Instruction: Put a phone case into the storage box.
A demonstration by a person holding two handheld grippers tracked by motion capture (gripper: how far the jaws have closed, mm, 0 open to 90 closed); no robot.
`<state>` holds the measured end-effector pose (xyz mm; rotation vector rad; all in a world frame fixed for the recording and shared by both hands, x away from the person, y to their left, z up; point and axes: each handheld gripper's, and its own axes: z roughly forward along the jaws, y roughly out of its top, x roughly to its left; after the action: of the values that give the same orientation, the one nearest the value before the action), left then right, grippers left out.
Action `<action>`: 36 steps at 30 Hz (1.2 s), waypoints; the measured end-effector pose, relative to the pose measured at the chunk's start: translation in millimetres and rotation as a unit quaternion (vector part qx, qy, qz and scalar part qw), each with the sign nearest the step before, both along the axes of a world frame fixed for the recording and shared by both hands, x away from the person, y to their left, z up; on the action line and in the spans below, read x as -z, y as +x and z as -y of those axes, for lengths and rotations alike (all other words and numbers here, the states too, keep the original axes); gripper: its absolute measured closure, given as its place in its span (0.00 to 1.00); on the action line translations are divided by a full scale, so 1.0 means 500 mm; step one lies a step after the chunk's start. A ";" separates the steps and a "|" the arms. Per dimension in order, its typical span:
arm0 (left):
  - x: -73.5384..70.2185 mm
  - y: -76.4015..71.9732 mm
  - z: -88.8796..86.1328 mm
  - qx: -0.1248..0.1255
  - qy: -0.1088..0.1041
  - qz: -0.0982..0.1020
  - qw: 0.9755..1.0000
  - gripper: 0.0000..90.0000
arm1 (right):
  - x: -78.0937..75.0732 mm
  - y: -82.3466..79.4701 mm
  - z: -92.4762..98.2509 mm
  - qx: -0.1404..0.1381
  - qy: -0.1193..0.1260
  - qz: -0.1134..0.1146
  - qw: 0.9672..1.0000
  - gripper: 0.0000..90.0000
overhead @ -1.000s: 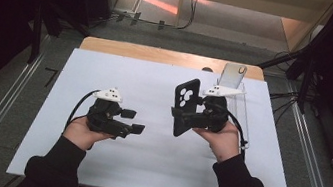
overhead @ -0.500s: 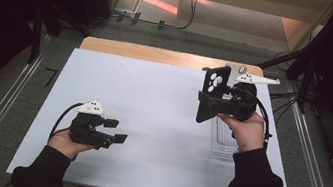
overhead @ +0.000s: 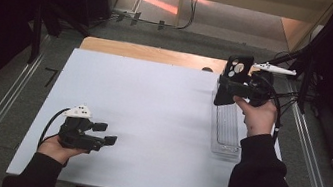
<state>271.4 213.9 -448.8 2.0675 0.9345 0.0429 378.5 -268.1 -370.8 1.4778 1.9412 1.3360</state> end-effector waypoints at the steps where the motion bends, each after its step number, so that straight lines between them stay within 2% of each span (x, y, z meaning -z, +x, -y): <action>1: 0.001 0.000 0.000 -0.001 -0.002 -0.002 1.000 0.36 | 0.002 0.005 0.004 0.005 0.001 0.001 1.000 0.14; 5: 0.002 0.001 -0.001 0.001 -0.005 -0.009 1.000 0.36 | 0.015 0.033 0.021 0.029 0.007 0.005 1.000 0.14; 8: 0.003 0.003 0.001 0.002 -0.009 -0.009 1.000 0.37 | 0.029 0.053 0.025 0.049 -0.017 0.005 0.999 0.14; 13: 0.004 0.006 0.002 0.006 -0.007 -0.010 1.000 0.37 | 0.058 0.086 0.033 0.086 -0.018 -0.008 0.996 0.14; 15: 0.005 0.006 0.002 0.006 -0.008 -0.011 1.000 0.37 | 0.072 0.100 0.036 0.097 -0.017 -0.019 0.995 0.14; 19: 0.006 0.008 0.002 0.007 -0.005 -0.013 1.000 0.37 | 0.103 0.123 0.032 0.115 -0.029 -0.036 0.992 0.14; 25: 0.008 0.011 0.006 0.008 -0.003 -0.013 1.000 0.37 | 0.137 0.148 0.013 0.123 -0.062 -0.048 0.989 0.14; 29: 0.009 0.011 0.006 0.012 0.001 -0.014 1.000 0.37 | 0.154 0.156 0.006 0.133 -0.071 -0.059 0.987 0.14; 36: 0.011 0.014 0.007 0.013 0.002 -0.015 1.000 0.36 | 0.177 0.166 0.005 0.129 -0.080 -0.082 0.985 0.13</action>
<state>278.3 210.3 -454.1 2.0898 0.9254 0.0007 461.5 -270.7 -459.2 1.7352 1.8255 0.9521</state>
